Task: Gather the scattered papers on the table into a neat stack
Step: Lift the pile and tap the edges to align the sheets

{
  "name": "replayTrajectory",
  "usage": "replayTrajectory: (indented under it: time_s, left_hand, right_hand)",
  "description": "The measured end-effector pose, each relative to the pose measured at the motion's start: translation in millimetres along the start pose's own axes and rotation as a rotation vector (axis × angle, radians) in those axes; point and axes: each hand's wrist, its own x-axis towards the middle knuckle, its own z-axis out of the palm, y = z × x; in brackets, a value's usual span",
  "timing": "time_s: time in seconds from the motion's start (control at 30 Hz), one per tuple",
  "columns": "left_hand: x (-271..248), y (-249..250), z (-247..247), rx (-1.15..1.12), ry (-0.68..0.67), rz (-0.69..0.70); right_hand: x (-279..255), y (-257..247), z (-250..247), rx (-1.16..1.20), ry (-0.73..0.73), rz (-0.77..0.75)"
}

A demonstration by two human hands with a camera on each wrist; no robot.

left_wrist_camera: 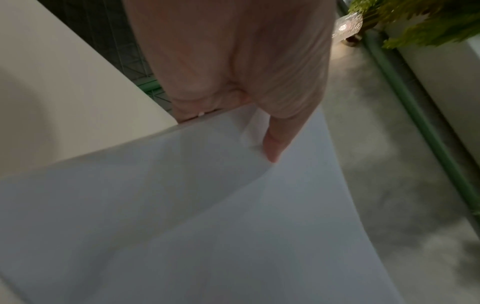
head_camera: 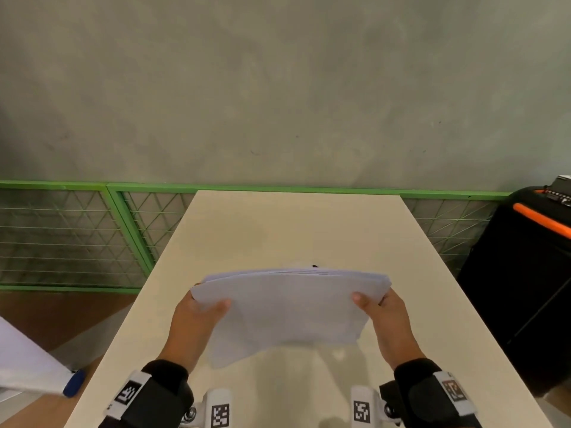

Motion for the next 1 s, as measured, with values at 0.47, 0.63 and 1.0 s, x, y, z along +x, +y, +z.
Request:
replayTrajectory:
  time_s: [0.47,0.63,1.0]
  left_hand:
    - [11.7,12.3,0.1,-0.123,0.014,0.097]
    - [16.3,-6.5,-1.6,-0.117,-0.040,0.031]
    - [32.8,-11.2,10.1,-0.141,-0.046,-0.080]
  right_hand:
    - [2.0,-12.6,6.2,-0.013,0.001,-0.056]
    - [9.8,9.7,3.4,0.017,-0.005,-0.012]
    - [21.5,13.1,13.3,-0.002,-0.029,0.106]
